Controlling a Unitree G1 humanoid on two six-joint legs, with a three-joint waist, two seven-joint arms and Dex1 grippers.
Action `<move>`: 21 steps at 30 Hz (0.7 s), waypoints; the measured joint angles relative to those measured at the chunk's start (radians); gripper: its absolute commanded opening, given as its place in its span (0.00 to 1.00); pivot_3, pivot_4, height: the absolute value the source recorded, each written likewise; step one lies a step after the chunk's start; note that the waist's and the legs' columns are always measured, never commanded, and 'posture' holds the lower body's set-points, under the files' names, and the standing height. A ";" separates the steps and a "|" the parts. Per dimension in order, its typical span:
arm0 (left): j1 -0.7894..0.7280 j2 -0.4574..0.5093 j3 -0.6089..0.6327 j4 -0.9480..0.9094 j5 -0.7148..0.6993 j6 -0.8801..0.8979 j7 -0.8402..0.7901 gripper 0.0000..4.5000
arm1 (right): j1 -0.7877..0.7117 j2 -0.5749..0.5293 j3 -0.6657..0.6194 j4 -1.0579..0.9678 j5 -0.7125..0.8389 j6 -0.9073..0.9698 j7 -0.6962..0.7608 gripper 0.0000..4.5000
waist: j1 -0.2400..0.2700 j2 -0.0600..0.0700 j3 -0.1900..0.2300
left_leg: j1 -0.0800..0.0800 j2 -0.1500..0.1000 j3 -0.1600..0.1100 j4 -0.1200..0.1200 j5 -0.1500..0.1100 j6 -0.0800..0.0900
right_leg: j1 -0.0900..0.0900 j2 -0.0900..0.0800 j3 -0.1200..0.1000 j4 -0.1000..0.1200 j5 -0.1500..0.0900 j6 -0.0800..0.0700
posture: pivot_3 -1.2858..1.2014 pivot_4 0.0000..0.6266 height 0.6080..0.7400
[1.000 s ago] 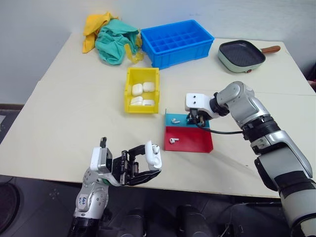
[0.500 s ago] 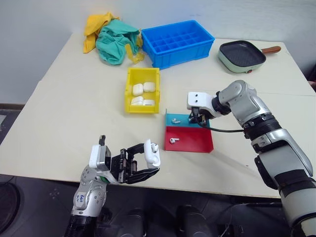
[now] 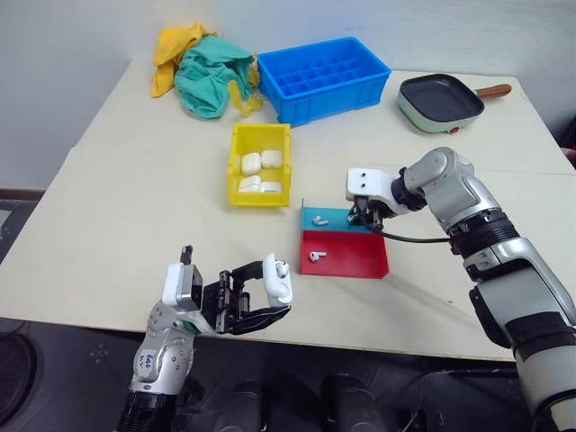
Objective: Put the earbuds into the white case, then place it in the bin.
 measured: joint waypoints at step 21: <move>-0.121 -0.033 0.021 -0.001 -0.058 0.051 0.051 0.62 | 0.248 -0.191 -0.504 -0.591 0.559 0.620 0.172 0.10 | 0.034 0.000 0.000 | -0.002 0.000 -0.004 0.000 0.000 0.000 | 0.001 -0.001 0.003 -0.002 0.000 0.000 | 0.52 0.24 1.00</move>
